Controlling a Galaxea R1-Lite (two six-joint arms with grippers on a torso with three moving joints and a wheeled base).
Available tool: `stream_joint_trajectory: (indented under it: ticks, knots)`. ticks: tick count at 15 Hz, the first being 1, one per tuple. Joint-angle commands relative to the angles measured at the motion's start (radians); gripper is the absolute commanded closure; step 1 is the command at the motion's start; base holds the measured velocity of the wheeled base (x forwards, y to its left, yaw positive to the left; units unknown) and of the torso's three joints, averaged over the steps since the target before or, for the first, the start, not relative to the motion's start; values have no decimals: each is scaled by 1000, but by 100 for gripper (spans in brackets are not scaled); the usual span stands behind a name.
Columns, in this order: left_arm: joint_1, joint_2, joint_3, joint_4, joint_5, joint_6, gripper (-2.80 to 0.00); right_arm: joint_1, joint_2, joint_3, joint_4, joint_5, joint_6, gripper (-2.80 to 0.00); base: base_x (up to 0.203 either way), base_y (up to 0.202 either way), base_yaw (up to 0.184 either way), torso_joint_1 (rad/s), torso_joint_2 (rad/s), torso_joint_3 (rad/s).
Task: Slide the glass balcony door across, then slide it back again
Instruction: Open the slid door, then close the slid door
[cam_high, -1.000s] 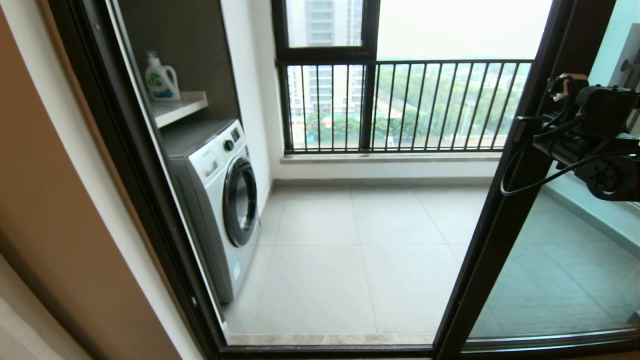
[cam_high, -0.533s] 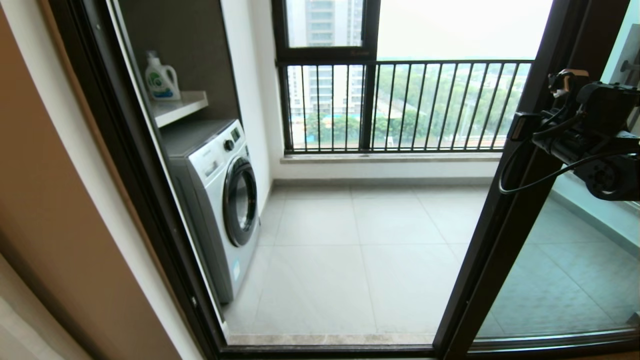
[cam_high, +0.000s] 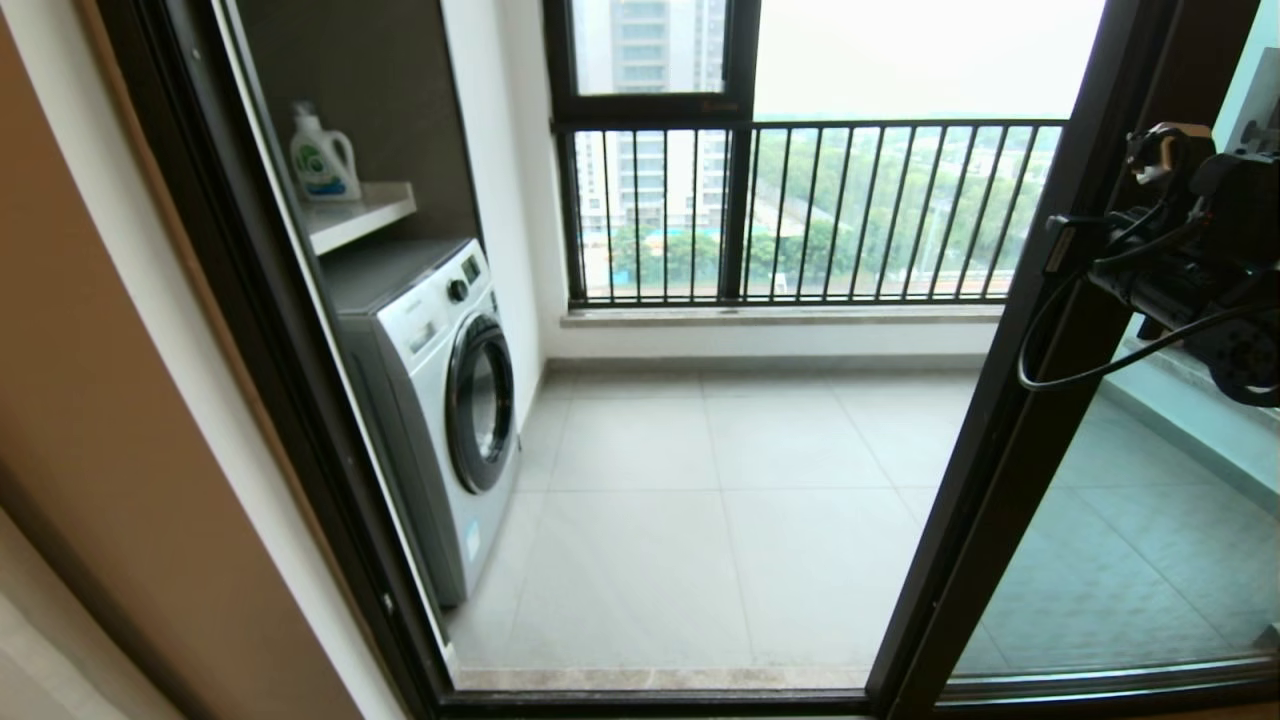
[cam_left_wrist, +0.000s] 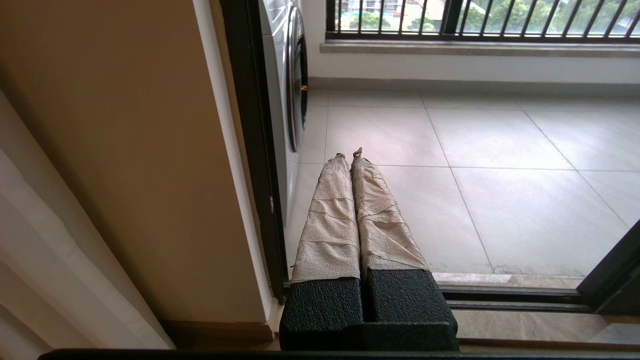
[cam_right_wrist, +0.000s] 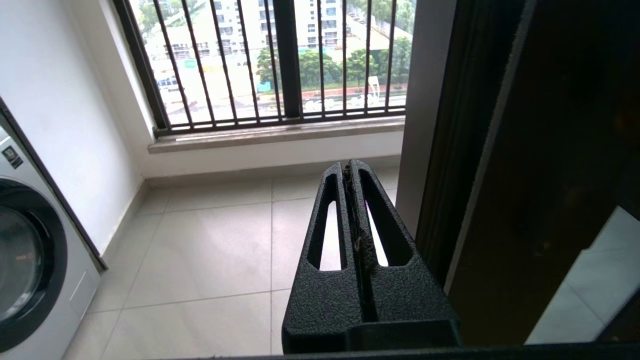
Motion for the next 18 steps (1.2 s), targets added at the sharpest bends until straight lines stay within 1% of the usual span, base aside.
stream_joint_trajectory:
  ticks: [1,3,4,5,7,8,11,12,13,14,16,18]
  knots:
    - [0,1,0,0,0,0,0,0,-166,137,-4,1,1,0,0,0,0,0,0,0]
    - [0,1,0,0,0,0,0,-10,-290,272,-1,-7,9,0,0,0,0,0,0,0]
    - [0,1,0,0,0,-2,0,-33,-346,333,3,-15,14,0,0,0,0,0,0,0]
    - [0,1,0,0,0,-1,0,-74,-378,364,12,-17,17,0,0,0,0,0,0,0]
    - [0,2,0,0,0,0,0,-217,-436,399,49,-7,33,0,0,0,0,0,0,0]
    - [0,2,0,0,0,0,0,-291,-461,415,72,18,41,0,0,0,0,0,0,0]
    - [0,1,0,0,0,0,0,-531,-501,450,131,164,48,0,0,0,0,0,0,0]
    - [0,3,0,0,0,0,0,-597,-491,451,143,213,50,0,0,0,0,0,0,0]
    - [0,1,0,0,0,0,0,-643,-455,445,151,255,51,0,0,0,0,0,0,0]
    - [0,1,0,0,0,0,0,-665,-412,433,153,277,52,0,0,0,0,0,0,0]
    - [0,1,0,0,0,-1,0,-680,-316,391,151,304,52,0,0,0,0,0,0,0]
    - [0,1,0,0,0,0,0,-683,-192,295,150,347,56,0,0,0,0,0,0,0]
